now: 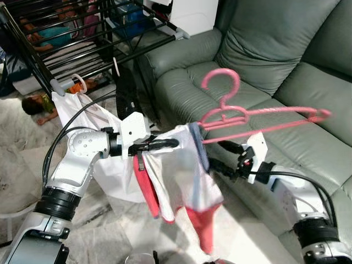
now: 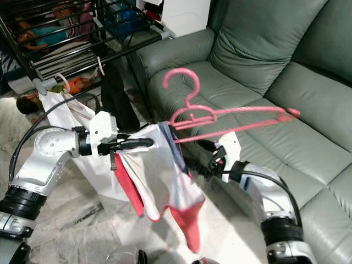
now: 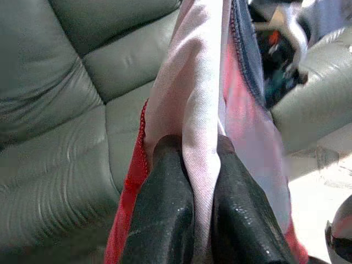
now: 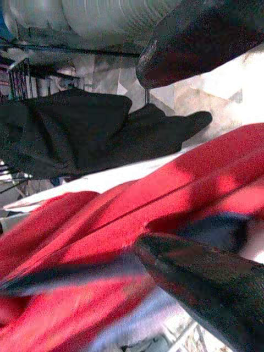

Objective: Hang hanger

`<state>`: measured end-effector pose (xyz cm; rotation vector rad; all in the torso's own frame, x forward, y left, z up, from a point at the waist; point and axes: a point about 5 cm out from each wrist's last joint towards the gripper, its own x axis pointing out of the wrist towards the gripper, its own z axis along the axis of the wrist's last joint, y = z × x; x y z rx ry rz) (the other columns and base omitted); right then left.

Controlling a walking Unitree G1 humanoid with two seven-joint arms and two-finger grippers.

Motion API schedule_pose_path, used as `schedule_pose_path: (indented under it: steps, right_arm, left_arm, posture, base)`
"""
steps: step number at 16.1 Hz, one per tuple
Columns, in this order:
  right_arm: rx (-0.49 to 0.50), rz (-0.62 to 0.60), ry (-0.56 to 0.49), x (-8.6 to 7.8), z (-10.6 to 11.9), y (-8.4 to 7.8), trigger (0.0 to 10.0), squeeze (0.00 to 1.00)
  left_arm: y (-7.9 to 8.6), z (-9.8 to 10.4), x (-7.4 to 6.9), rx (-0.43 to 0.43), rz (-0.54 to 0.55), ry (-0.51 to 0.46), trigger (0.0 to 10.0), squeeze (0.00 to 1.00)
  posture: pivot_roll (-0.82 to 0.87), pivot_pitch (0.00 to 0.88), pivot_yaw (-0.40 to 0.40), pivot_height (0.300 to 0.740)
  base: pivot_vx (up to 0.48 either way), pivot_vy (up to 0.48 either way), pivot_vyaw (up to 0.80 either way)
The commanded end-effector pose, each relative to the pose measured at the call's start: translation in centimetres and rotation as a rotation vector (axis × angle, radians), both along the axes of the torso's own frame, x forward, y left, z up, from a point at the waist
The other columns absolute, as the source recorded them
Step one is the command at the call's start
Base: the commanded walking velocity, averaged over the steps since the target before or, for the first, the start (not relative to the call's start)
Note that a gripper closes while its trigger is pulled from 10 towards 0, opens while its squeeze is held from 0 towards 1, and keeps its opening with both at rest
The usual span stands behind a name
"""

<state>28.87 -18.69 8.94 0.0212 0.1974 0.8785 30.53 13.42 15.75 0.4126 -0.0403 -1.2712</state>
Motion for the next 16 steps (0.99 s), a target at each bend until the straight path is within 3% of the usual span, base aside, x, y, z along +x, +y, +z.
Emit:
schedule_pose_path:
  steps: [1, 4, 11, 16]
  right_arm:
    - [0.002, 0.010, -0.019, 0.1, 0.5, 0.0, 10.0, 0.00]
    - [0.007, 0.024, -0.012, -0.2, 0.7, -0.3, 10.0, 0.00]
    - [0.004, 0.028, -0.006, 0.2, 0.3, 0.5, 10.0, 0.00]
    - [0.016, 0.041, -0.010, 0.4, 0.3, 1.2, 10.0, 0.00]
  left_arm:
    - [0.9, 0.4, 0.3, 0.012, 0.031, -0.027, 0.0, 0.00]
    - [1.4, 0.2, 0.4, 0.022, 0.051, -0.026, 0.0, 0.00]
    - [-0.7, 1.7, -0.6, -0.028, -0.043, -0.063, 0.0, 0.00]
    - [-1.1, 1.7, -0.8, -0.034, -0.046, -0.057, 0.0, 0.00]
  posture:
    - [-0.01, 0.005, 0.073, 0.740]
    - [-0.01, 0.006, 0.074, 0.740]
    - [-0.01, 0.008, 0.071, 0.740]
    - [0.00, 0.009, 0.073, 0.740]
  base:
    - [0.000, 0.000, 0.00]
    - [0.000, 0.000, 0.00]
    - [0.000, 0.000, 0.00]
    - [0.000, 0.000, 0.00]
